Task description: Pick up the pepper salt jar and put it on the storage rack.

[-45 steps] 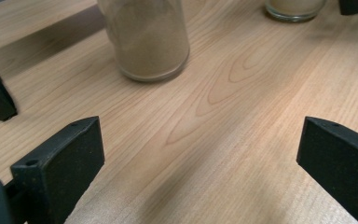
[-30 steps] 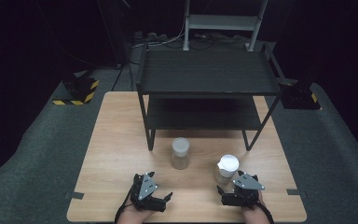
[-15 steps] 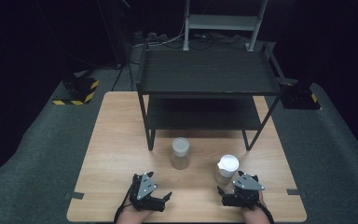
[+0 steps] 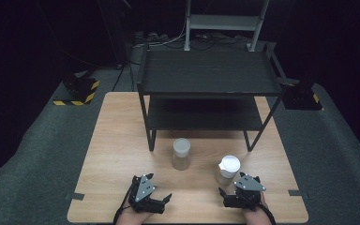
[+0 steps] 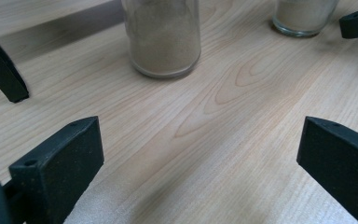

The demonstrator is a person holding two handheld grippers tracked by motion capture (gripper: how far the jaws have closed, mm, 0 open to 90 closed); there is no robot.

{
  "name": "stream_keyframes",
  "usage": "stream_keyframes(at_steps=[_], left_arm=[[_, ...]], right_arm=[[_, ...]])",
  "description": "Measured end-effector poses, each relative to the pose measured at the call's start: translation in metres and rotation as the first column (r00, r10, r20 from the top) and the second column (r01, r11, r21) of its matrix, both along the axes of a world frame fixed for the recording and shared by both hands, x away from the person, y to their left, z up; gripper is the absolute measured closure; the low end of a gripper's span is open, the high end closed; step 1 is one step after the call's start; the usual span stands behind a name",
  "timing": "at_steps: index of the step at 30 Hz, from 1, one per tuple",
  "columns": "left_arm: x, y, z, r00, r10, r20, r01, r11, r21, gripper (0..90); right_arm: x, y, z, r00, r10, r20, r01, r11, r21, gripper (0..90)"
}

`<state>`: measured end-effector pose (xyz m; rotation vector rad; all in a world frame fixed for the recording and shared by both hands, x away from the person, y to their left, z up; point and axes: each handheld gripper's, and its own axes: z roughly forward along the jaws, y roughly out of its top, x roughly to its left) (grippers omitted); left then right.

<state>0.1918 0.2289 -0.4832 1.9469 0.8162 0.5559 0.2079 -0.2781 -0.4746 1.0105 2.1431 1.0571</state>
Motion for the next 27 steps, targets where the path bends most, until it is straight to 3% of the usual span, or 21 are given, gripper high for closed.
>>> stream_keyframes(at_steps=[14, 27], left_arm=[[-0.006, 0.004, 0.009, 0.999, -0.01, 0.044, 0.012, 0.9987, -0.05, 0.8], [-0.005, -0.001, 0.025, 0.9947, -0.035, 0.097, 0.041, 0.9971, -0.063, 0.7]], right_arm=[[0.001, -0.001, 0.001, 0.9999, 0.012, -0.011, -0.012, 1.0, -0.004, 0.0], [0.0, 0.001, 0.001, 1.0, 0.009, -0.003, -0.009, 1.0, -0.019, 0.0]])
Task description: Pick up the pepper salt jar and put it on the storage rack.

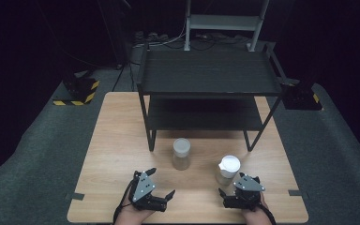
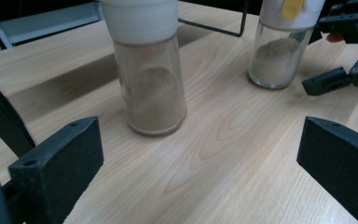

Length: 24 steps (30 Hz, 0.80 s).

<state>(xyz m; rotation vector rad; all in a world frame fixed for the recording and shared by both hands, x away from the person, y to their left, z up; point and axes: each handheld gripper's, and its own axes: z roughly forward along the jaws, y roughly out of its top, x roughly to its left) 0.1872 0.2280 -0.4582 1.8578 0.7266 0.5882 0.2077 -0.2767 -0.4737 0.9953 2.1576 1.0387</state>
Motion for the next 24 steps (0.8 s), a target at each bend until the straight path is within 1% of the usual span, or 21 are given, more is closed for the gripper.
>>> stream_keyframes(at_steps=[4, 8, 9, 11, 14, 15, 16, 17, 19, 23, 24], left_arm=[[0.002, 0.0, 0.005, 0.9999, 0.001, 0.013, 0.0, 1.0, -0.008, 0.6], [0.006, -0.003, 0.007, 0.9993, 0.003, 0.038, -0.003, 1.0, -0.005, 0.5], [0.006, -0.003, 0.007, 0.9993, 0.003, 0.038, -0.003, 1.0, -0.005, 0.5], [0.012, -0.006, 0.01, 0.9992, -0.001, 0.04, 0.001, 1.0, 0.0, 0.5], [0.018, -0.008, 0.011, 0.9993, -0.003, 0.036, 0.003, 1.0, -0.009, 0.5], [0.018, -0.008, 0.011, 0.9993, -0.003, 0.036, 0.003, 1.0, -0.009, 0.5], [0.022, -0.01, 0.011, 0.9994, -0.004, 0.034, 0.005, 0.9999, -0.011, 0.5], [0.022, -0.01, 0.011, 0.9994, -0.004, 0.034, 0.005, 0.9999, -0.011, 0.5], [0.025, -0.012, 0.012, 0.999, -0.013, 0.044, 0.013, 0.9999, -0.01, 0.5], [0.029, -0.015, 0.013, 0.9989, -0.01, 0.045, 0.011, 0.9999, -0.011, 0.5], [0.032, -0.017, 0.013, 0.999, -0.01, 0.043, 0.01, 0.9998, -0.015, 0.5]], right_arm=[[0.0, 0.001, 0.0, 1.0, 0.0, 0.002, 0.0, 1.0, -0.007, 0.0], [0.0, 0.001, 0.0, 1.0, 0.001, 0.002, -0.001, 1.0, -0.006, 0.0], [0.0, 0.001, 0.0, 1.0, 0.001, 0.002, -0.001, 1.0, -0.006, 0.0], [0.0, 0.001, 0.0, 1.0, 0.003, 0.003, -0.003, 1.0, -0.009, 0.0], [0.0, 0.002, 0.0, 1.0, 0.004, 0.002, -0.004, 1.0, -0.012, 0.1], [0.0, 0.002, 0.0, 1.0, 0.004, 0.001, -0.004, 1.0, -0.013, 0.0], [0.0, 0.002, 0.0, 1.0, 0.005, 0.002, -0.005, 1.0, -0.014, 0.0], [0.0, 0.002, 0.0, 1.0, 0.005, 0.002, -0.005, 1.0, -0.014, 0.0], [0.0, 0.002, 0.0, 1.0, 0.005, 0.002, -0.005, 1.0, -0.016, 0.1], [0.0, 0.002, 0.001, 1.0, 0.007, 0.0, -0.007, 1.0, -0.016, 0.0], [0.001, 0.002, 0.001, 1.0, 0.008, 0.0, -0.008, 1.0, -0.016, 0.0]])
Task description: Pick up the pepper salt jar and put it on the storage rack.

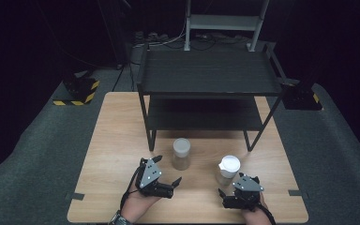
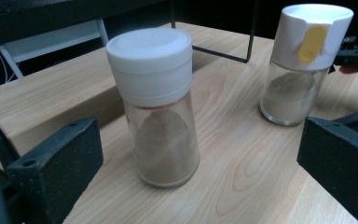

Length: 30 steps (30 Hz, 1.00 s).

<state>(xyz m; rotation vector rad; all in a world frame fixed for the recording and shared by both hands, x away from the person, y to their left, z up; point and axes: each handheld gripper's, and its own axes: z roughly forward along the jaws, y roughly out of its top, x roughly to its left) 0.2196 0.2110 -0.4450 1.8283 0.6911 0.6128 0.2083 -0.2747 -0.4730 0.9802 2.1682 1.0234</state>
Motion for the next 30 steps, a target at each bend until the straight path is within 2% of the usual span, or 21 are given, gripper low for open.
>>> stream_keyframes(at_steps=[12, 30], left_arm=[[0.02, -0.009, 0.001, 1.0, 0.002, -0.007, -0.002, 0.9999, -0.011, 0.5], [0.048, -0.021, -0.004, 0.9997, 0.013, -0.022, -0.013, 0.9999, 0.001, 0.5]], right_arm=[[0.001, -0.001, 0.0, 1.0, 0.006, -0.002, -0.006, 1.0, 0.002, 0.1], [0.001, -0.001, 0.0, 1.0, 0.009, -0.004, -0.009, 1.0, 0.001, 0.0]])
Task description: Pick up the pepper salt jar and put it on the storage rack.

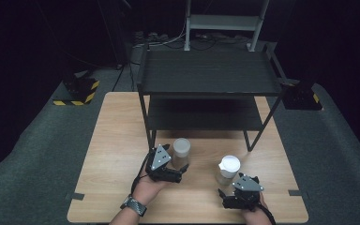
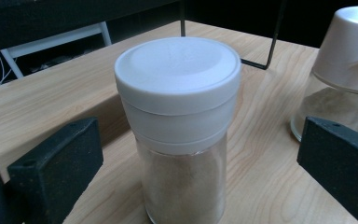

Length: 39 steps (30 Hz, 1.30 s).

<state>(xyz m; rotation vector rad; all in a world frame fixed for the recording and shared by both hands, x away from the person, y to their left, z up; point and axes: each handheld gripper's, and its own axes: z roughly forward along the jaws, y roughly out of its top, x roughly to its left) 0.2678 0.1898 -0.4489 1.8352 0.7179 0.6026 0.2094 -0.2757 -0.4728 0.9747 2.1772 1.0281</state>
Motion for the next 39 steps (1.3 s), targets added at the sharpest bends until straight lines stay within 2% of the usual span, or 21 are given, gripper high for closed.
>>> stream_keyframes(at_steps=[5, 11, 17, 19, 26, 29, 31, 39], left_arm=[[0.007, -0.002, -0.003, 1.0, 0.006, -0.005, -0.006, 1.0, 0.002, 0.5], [0.016, -0.002, -0.008, 0.9997, 0.008, -0.022, -0.009, 0.9997, -0.023, 0.6], [0.021, -0.003, -0.01, 0.9998, 0.001, -0.019, -0.002, 0.9996, -0.029, 2.1], [0.023, -0.004, -0.011, 0.9997, 0.002, -0.026, -0.003, 0.9989, -0.046, 3.1], [0.028, -0.004, -0.013, 0.9997, -0.017, -0.017, 0.016, 0.9985, -0.052, 14.1], [0.03, -0.003, -0.014, 0.9995, -0.021, -0.024, 0.019, 0.9969, -0.076, 18.6], [0.03, -0.003, -0.015, 0.9996, -0.025, -0.016, 0.023, 0.9967, -0.077, 22.3], [0.031, -0.005, -0.016, 0.9998, -0.013, -0.011, 0.012, 0.9966, -0.082, 28.4]], right_arm=[[0.0, 0.0, 0.0, 1.0, -0.003, -0.001, 0.003, 1.0, 0.003, 0.0], [0.0, -0.001, 0.0, 1.0, -0.001, -0.004, 0.001, 1.0, 0.004, 0.0], [0.0, -0.001, 0.0, 1.0, 0.001, -0.002, -0.001, 1.0, 0.003, 0.0], [0.0, -0.001, 0.0, 1.0, 0.002, -0.001, -0.002, 1.0, 0.002, 0.0], [0.0, -0.001, 0.0, 1.0, 0.001, -0.002, -0.001, 1.0, 0.003, 0.0], [0.0, -0.001, 0.0, 1.0, 0.002, -0.001, -0.002, 1.0, 0.002, 0.0], [0.0, -0.001, 0.0, 1.0, 0.001, -0.002, -0.001, 1.0, 0.003, 0.0], [0.001, -0.001, 0.0, 1.0, 0.004, -0.002, -0.004, 1.0, 0.0, 0.0]])
